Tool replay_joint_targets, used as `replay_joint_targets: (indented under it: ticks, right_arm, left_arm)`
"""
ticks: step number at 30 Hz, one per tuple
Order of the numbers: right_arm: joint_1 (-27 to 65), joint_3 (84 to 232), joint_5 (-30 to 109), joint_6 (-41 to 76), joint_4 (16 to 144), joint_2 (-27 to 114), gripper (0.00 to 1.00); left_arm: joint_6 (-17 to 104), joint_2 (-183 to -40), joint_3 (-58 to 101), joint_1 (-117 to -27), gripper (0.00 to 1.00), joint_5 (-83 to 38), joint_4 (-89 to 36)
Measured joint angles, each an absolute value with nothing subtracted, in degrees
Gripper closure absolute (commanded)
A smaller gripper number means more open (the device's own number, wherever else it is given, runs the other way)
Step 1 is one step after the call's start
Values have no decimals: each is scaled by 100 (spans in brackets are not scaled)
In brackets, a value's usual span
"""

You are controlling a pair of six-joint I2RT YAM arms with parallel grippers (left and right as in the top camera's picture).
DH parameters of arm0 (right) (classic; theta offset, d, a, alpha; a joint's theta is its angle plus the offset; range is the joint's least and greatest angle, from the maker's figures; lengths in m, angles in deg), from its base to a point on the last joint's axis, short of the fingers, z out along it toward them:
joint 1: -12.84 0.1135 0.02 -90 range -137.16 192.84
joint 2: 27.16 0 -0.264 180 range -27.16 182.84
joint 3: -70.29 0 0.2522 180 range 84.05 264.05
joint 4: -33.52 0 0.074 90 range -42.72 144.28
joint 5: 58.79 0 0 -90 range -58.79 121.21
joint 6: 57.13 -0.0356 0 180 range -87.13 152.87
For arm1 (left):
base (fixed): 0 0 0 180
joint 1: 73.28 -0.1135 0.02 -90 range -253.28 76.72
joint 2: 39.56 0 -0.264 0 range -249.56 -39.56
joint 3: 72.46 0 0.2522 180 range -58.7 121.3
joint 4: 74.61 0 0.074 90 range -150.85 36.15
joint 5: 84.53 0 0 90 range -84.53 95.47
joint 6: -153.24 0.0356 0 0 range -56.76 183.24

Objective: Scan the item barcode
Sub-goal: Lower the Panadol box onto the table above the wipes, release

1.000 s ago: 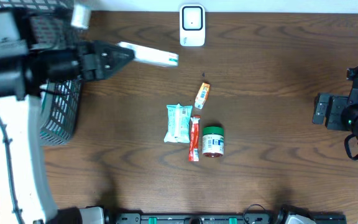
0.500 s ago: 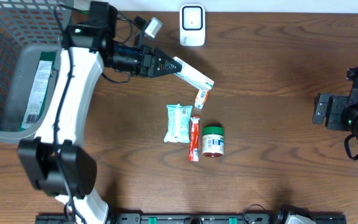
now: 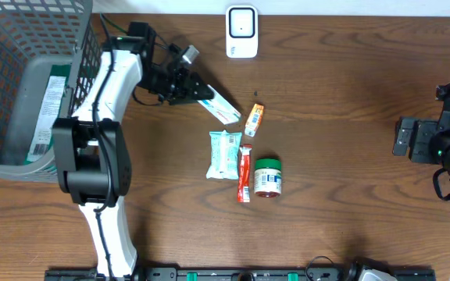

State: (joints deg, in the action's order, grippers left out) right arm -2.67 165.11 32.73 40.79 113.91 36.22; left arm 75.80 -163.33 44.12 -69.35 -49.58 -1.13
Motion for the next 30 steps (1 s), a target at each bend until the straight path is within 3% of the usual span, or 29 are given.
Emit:
replay_joint_targets:
  ticks: [14, 30]
  right_arm:
    - [-267, 16511, 3273, 4079, 11391, 3622, 1]
    - [-267, 16511, 3273, 4079, 11391, 3622, 1]
  left_arm:
    - [7643, -16333, 4364, -7075, 44, -5161, -898]
    - [7217, -16335, 2832, -7077, 44, -5303, -2502]
